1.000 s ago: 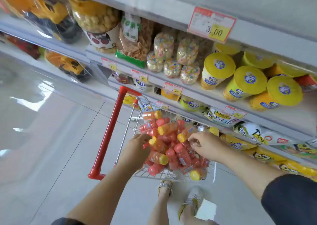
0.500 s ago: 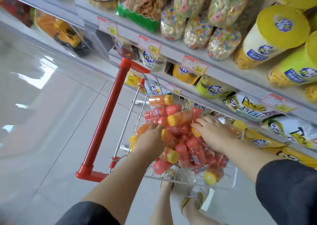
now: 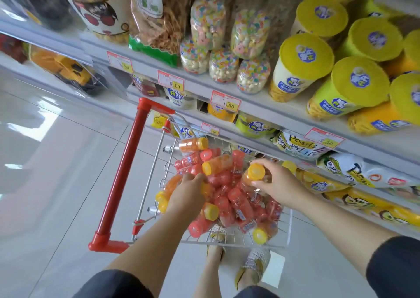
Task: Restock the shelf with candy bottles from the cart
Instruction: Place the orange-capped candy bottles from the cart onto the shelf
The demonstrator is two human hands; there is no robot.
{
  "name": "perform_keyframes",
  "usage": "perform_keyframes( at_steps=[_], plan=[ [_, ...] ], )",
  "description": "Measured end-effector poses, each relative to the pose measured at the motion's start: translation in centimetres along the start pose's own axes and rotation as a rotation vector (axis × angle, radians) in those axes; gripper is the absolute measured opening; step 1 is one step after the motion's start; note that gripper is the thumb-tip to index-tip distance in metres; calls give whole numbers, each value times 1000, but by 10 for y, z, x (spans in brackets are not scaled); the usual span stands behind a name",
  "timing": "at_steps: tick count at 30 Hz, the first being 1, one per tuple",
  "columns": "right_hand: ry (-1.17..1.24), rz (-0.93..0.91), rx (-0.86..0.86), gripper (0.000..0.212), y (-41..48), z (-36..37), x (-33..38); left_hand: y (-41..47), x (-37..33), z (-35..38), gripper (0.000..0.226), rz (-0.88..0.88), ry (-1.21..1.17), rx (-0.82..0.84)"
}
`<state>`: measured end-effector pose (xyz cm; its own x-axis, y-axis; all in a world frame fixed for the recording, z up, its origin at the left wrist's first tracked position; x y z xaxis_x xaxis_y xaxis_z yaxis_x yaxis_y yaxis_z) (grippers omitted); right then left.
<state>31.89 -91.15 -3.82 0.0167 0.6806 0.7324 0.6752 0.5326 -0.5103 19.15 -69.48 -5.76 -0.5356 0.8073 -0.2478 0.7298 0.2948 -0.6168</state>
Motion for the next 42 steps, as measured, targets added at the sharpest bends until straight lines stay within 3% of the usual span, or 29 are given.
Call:
perform_keyframes(
  at_steps=[8,11,17,22,27,32,36,39,42],
  plan=[
    [491,114,3,32,-80,-76,76,-78,-56,-138,33,237,-258,-95],
    [644,83,-57,47,-112,-107,106,-111,-86,-189,34,332,-401,-81],
    [967,8,-165,26,-185,-161,148,-157,-150,-251,39,553,-520,-54],
    [1080,-109,-262,21,-228,-193,168,-182,-213,-279,34,750,-597,-9],
    [1121,-198,-469,20,-250,-221,182,-193,-276,-297,35,896,-643,65],
    [1411,-209,-623,30,-260,-248,181,-183,-321,-299,32,831,-904,189],
    [1628,-147,-626,35,-262,-261,175,-175,-339,-294,19,591,-1122,386],
    [1573,-203,-567,29,-266,-266,175,-166,-346,-289,14,373,-1379,650],
    [1429,-271,-575,18,-267,-272,179,-167,-348,-288,12,393,-1443,753]
  ],
)
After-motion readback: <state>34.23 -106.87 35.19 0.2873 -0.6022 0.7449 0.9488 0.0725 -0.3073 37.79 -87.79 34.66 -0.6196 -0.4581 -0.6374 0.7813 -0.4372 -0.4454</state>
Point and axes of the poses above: each hand's wrist, its own y-axis towards the middle knuckle, its own z-axis out of the palm, x = y × z, the point moved 1 cm from there along y, towards the middle knuckle, and after that the axes turned 8 degrees about y, right-handed, at the moved point
